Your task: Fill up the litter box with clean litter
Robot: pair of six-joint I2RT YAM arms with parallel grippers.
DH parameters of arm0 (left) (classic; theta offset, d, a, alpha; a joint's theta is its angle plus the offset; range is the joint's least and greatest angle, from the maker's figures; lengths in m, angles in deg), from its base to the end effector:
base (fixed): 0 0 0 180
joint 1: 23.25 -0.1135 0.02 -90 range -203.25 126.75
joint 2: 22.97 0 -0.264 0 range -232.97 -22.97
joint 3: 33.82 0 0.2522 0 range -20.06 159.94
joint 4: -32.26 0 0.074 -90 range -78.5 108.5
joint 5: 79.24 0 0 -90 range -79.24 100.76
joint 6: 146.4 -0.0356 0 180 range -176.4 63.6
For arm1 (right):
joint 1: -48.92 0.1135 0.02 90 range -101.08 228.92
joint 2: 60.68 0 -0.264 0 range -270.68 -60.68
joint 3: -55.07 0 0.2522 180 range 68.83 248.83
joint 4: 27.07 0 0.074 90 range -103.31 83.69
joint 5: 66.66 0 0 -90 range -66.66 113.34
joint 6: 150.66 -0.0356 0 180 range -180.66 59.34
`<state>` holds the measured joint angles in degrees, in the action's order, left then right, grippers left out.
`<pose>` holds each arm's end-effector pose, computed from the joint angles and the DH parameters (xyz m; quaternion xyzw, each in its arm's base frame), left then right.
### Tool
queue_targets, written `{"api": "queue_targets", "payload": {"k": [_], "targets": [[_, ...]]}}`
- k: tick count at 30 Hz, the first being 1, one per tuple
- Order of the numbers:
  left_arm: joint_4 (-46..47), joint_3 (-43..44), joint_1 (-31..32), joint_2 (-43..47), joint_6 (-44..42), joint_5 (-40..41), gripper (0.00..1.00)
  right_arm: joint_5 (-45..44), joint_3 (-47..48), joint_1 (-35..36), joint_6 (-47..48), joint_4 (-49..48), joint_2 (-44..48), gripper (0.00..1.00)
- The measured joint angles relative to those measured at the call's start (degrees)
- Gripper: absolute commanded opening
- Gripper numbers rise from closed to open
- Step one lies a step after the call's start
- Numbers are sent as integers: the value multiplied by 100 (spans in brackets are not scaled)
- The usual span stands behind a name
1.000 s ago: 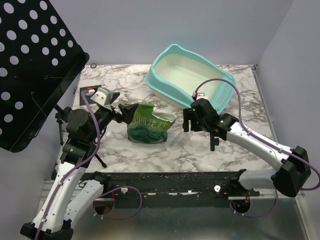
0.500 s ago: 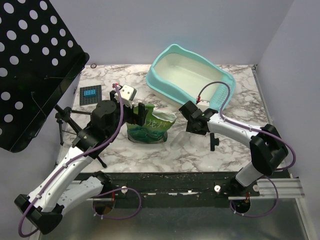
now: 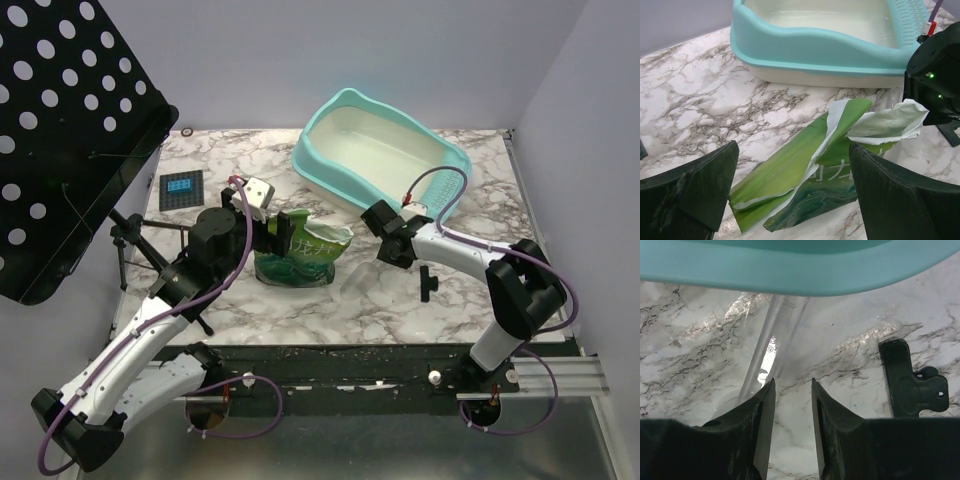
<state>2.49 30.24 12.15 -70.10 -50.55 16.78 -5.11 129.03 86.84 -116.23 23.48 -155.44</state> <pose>0.1557 -0.1061 0.3561 0.1674 0.7632 -0.1809 0.5973 0.2560 0.1780 0.1873 0.1861 0.9391 -0.0518 0.2842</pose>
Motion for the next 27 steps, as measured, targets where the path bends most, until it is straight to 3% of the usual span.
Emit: {"api": "queue_targets", "payload": {"k": [10,18,27], "targets": [[114,-31,0,20,-7,-2,99,2,-39,0,-98,-299,-304,40],[151,-66,0,20,-17,0,99,7,-55,0,-210,-450,-479,0],[173,-162,0,66,-61,0,99,17,-474,0,-168,-678,-116,0]]}}
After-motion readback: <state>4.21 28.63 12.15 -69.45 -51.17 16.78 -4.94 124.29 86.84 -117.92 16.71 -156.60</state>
